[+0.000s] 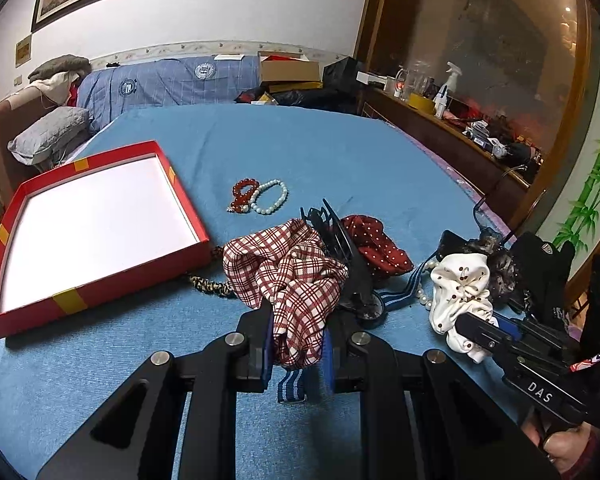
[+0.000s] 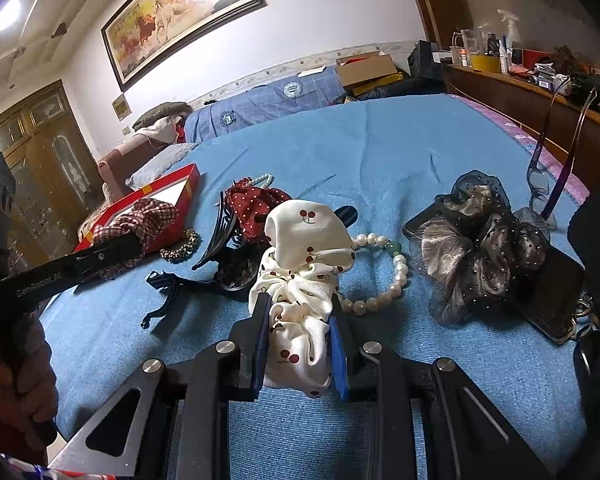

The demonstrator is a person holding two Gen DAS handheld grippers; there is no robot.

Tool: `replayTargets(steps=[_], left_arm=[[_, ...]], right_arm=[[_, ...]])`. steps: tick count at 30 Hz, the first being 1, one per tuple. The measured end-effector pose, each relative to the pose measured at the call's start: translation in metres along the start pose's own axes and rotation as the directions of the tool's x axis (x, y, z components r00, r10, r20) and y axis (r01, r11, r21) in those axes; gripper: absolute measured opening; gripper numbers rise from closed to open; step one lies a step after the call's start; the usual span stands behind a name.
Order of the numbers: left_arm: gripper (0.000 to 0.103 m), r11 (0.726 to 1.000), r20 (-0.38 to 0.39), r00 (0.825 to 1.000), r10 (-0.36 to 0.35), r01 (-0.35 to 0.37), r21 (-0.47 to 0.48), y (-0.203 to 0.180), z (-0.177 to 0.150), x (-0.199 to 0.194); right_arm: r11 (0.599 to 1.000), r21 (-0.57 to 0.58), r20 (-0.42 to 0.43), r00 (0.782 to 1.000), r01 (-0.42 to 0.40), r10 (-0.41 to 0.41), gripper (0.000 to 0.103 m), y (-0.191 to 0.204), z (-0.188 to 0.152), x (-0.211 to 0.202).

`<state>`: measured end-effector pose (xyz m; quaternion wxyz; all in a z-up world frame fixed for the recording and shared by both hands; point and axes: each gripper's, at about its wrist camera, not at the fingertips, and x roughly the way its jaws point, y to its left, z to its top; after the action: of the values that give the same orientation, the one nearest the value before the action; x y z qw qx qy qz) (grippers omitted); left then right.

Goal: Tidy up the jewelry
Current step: 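Carry both scrunchies over the red tray with both grippers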

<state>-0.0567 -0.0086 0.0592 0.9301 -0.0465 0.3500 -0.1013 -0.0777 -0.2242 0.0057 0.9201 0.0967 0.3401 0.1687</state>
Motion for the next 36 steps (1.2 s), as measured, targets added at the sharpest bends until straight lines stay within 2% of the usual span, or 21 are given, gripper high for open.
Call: replayTargets(steps=[6,18,36], left_arm=[[0.018,1.0,0.019,1.0,0.013,-0.013,-0.011,0.008,0.0,-0.011],[0.018,0.999,0.045,0.999,0.016,-0.014,-0.042,0.022,0.0,-0.027],[0.018,0.994,0.062,0.997,0.049,-0.043,-0.104,0.053,0.001,-0.042]], right_arm=[[1.0,0.019,-0.018,1.0,-0.017,0.017,0.029,0.004,0.003,0.0],[0.997,-0.042,0.008,0.998,-0.057,0.058,0.029,0.036,0.024,-0.009],[0.99,-0.088,-0.023,0.994,-0.113,0.111,0.029,0.073,0.039,0.007]])
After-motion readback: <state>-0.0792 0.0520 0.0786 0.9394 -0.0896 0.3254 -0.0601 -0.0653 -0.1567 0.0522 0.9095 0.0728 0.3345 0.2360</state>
